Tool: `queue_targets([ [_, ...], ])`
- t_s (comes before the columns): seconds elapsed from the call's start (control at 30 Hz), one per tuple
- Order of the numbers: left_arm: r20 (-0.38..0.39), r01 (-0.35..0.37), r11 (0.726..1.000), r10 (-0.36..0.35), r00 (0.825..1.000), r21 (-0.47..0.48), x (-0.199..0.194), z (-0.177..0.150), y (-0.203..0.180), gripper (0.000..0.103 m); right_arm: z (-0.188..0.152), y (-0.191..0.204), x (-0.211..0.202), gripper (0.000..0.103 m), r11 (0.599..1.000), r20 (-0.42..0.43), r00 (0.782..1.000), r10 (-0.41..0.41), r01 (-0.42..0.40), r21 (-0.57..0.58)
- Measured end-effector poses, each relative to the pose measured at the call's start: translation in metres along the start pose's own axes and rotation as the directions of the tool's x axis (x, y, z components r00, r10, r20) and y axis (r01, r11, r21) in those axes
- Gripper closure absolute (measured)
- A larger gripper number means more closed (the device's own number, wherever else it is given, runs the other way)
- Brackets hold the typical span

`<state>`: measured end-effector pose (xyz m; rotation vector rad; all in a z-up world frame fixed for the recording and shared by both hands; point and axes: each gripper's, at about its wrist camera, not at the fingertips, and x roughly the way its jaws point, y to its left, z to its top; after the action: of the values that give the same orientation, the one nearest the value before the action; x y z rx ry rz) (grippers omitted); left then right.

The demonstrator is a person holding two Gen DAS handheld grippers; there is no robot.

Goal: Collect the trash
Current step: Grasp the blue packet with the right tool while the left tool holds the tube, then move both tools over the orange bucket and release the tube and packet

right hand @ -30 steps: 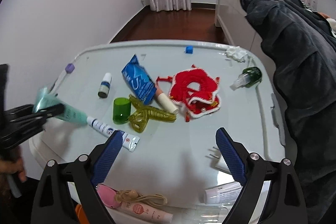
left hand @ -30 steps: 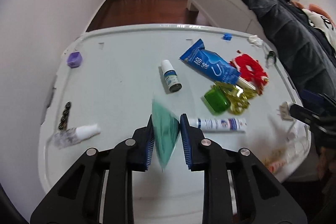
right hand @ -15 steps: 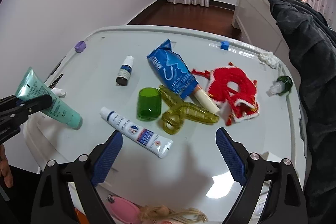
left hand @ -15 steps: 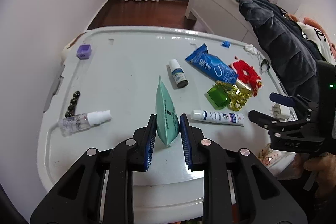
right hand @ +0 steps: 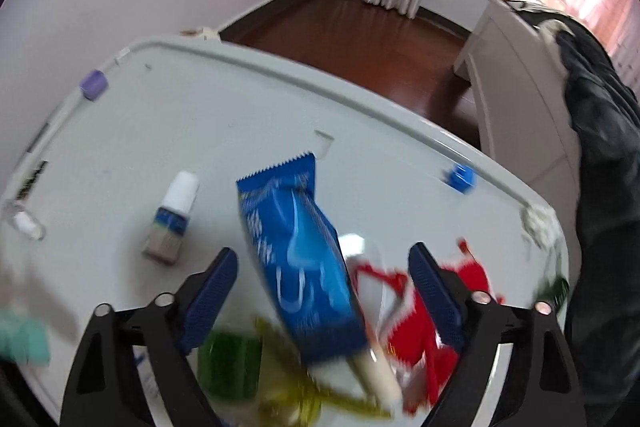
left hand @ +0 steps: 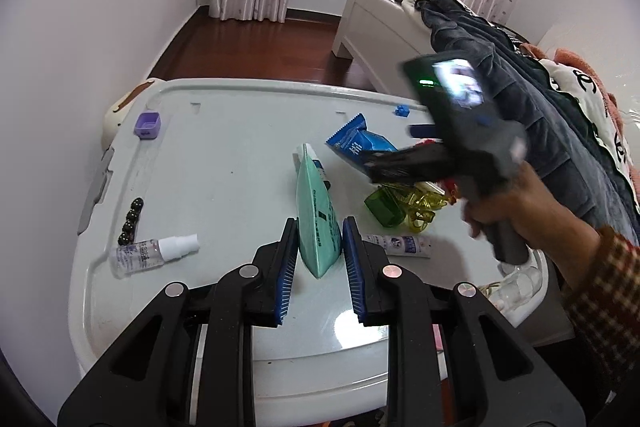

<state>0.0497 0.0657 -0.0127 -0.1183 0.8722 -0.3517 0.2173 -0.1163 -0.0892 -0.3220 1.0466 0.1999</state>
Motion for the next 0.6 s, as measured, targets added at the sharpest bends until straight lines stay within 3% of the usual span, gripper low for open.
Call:
queue_targets([
  [0.1, -0.002, 0.004, 1.000, -0.004, 1.000, 0.002, 0.000, 0.000, 0.000, 0.080, 0.009, 0.004, 0.023, 0.045, 1.000, -0.069, 0.997, 0.019, -0.020, -0.006],
  [0.13, -0.002, 0.007, 1.000, -0.007, 1.000, 0.003, -0.001, -0.001, 0.000, 0.080, 0.013, 0.001, 0.023, 0.059, 0.998, -0.070, 0.996, 0.058, -0.057, 0.027],
  [0.2, 0.000, 0.009, 1.000, -0.009, 1.000, 0.000, -0.002, 0.000, 0.001, 0.080, 0.017, -0.002, 0.023, 0.065, 0.993, -0.085, 0.992, 0.093, -0.086, 0.075],
  [0.4, 0.003, 0.016, 1.000, -0.016, 1.000, 0.000, -0.003, 0.000, 0.000, 0.080, 0.012, -0.005, -0.007, 0.066, 0.977, 0.004, 0.988, 0.157, -0.156, 0.145],
  [0.6, 0.005, 0.022, 1.000, -0.022, 1.000, 0.018, -0.005, -0.002, -0.006, 0.080, 0.006, -0.012, -0.056, 0.066, 0.973, 0.124, 0.979, 0.159, -0.177, 0.150],
])
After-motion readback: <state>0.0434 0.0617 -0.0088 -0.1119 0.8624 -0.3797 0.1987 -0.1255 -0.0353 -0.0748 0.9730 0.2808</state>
